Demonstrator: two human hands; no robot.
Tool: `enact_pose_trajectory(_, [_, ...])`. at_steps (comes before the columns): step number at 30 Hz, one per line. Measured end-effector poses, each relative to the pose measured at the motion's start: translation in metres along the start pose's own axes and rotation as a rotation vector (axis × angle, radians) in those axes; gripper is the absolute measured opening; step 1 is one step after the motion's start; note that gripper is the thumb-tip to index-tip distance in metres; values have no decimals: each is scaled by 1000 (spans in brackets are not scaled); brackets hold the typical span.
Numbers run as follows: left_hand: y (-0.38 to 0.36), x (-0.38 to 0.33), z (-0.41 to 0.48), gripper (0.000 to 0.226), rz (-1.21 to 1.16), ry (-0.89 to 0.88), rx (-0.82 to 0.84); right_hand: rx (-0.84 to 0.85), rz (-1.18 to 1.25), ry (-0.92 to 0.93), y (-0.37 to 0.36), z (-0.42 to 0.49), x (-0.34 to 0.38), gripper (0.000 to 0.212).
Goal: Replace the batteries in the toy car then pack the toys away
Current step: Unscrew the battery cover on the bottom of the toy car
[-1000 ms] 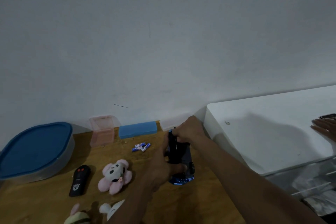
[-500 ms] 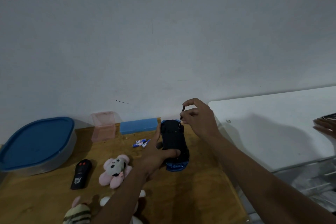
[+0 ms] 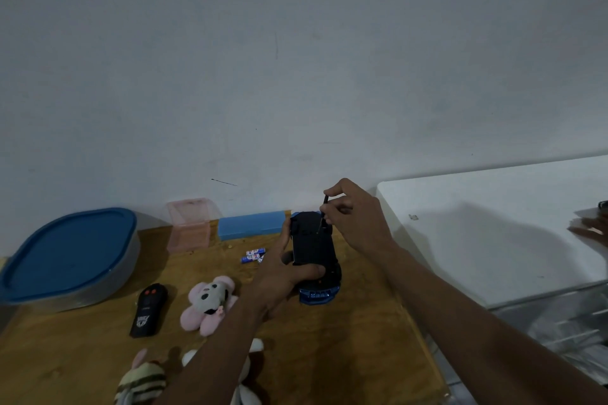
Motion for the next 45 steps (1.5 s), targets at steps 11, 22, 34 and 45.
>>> enact_pose_trajectory(11, [2,1,1,117,-2,25,-3,15,-12,49,-3,-1,1,10])
enact_pose_trajectory(22, [-1,3,2,125,19,28,-2,-61,-78,104,-5,-3,1,12])
enact_pose_trajectory(34, [0,3,2,123,82,21,-29,-81,-121,169,-6,-5,-3,19])
enact_pose_trajectory(45, [-8,3,0,124,92,19,-8,-96,-112,82,-5,-6,-6,23])
Point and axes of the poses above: each hand's wrist, its own z-axis towards the middle knuckle, its own y-axis out of the back of the hand, x = y × z, the point moved 6 cm from there along z, towards the middle knuckle, and after that the axes turned 1 degree about -z, right-handed, at the moved point
